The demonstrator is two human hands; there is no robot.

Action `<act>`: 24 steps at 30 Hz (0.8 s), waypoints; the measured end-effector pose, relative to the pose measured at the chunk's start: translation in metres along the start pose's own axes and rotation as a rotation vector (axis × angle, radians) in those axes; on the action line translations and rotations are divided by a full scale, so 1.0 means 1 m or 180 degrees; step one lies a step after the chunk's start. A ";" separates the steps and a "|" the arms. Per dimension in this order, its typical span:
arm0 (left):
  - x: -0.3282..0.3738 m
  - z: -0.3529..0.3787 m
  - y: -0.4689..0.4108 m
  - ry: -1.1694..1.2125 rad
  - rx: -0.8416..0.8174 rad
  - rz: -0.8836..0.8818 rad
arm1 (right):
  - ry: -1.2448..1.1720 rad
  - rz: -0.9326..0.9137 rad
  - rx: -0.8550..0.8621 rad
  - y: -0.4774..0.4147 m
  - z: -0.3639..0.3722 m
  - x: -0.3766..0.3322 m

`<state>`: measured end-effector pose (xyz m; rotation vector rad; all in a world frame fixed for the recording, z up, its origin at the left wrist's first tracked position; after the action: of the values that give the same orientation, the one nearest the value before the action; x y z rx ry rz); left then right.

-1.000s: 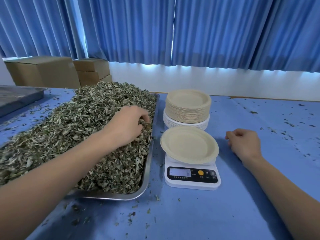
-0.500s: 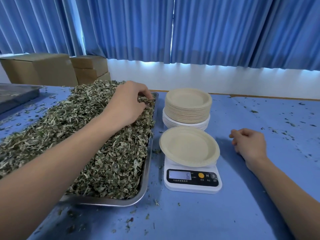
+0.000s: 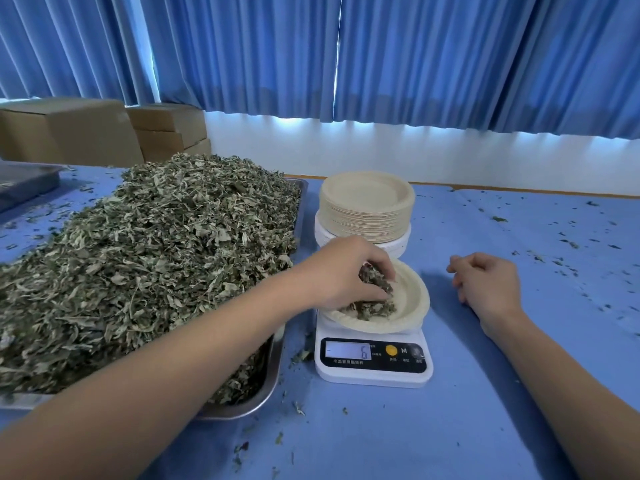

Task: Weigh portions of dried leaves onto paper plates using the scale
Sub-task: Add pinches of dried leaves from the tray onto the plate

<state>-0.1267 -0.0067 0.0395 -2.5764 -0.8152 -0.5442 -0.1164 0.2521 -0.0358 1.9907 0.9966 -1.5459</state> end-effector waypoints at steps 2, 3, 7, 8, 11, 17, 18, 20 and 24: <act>-0.001 -0.021 0.006 0.0092 0.0041 -0.0068 | 0.0021 0.0002 0.0008 0.000 0.000 0.000; -0.004 -0.032 0.010 0.0097 0.0094 -0.0130 | 0.0033 -0.0001 0.0009 0.000 0.000 -0.001; -0.024 -0.069 0.027 -0.0398 0.0457 -0.0495 | 0.0076 -0.0011 0.0033 0.002 0.000 -0.001; -0.032 -0.074 0.031 -0.0610 0.0419 -0.0682 | 0.0082 -0.0020 0.0041 0.003 -0.001 -0.002; -0.051 -0.072 0.042 -0.1067 -0.0086 -0.1350 | 0.0102 -0.0034 0.0026 0.006 -0.001 -0.004; -0.057 -0.059 0.039 -0.1442 -0.0180 -0.1587 | 0.0144 -0.0077 0.0020 0.010 -0.002 -0.004; -0.056 -0.060 0.038 -0.1450 -0.0103 -0.1584 | 0.0165 -0.0095 0.0016 0.010 -0.002 -0.004; -0.056 -0.063 0.037 -0.1485 -0.0006 -0.1591 | 0.0193 -0.0114 0.0008 0.011 -0.001 -0.004; -0.052 -0.069 0.040 -0.1653 0.0153 -0.1664 | 0.0209 -0.0119 0.0001 0.011 -0.001 -0.003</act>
<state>-0.1587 -0.0934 0.0644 -2.4754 -1.6725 0.0301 -0.1080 0.2444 -0.0335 2.0460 1.0650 -1.5088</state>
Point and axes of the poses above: each hand's wrist, its own y-axis away from the middle knuckle, its own z-axis out of the palm, x = y × z, the point moved 3 cm from there along -y, towards the middle knuckle, and after that the axes turned 7 degrees about z, right-handed, at the moved point
